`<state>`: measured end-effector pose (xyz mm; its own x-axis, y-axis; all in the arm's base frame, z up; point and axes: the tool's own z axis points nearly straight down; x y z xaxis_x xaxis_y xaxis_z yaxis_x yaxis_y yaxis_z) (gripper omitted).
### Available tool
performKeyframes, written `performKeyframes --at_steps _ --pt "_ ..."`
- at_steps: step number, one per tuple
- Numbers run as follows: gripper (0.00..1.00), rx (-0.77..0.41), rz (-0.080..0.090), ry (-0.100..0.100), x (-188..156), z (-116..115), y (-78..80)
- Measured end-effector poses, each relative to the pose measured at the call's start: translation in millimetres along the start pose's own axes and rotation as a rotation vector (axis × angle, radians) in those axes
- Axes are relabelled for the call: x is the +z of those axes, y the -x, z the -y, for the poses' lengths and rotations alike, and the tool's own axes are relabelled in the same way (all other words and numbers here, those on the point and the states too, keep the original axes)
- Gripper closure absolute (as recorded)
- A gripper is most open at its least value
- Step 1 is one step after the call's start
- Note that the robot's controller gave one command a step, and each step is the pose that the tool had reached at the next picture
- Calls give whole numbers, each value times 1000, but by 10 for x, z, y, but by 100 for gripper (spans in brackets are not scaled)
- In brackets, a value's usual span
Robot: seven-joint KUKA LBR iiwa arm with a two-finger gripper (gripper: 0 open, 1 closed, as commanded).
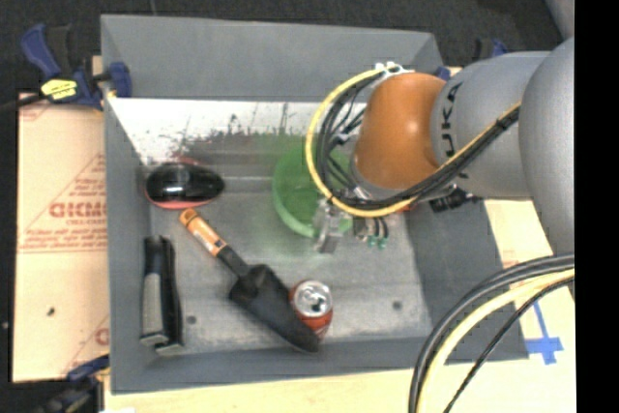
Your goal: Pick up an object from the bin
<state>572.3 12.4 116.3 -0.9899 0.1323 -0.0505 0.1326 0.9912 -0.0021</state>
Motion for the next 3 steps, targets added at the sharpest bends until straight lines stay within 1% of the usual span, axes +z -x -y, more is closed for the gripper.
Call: performKeyframes --at_steps 1,2,3 --pt "100 -1 0 -1 0 1 0" --pt "0 -54 4 -1 -1008 23 161" --pt "0 -54 4 -1 -1008 23 161"
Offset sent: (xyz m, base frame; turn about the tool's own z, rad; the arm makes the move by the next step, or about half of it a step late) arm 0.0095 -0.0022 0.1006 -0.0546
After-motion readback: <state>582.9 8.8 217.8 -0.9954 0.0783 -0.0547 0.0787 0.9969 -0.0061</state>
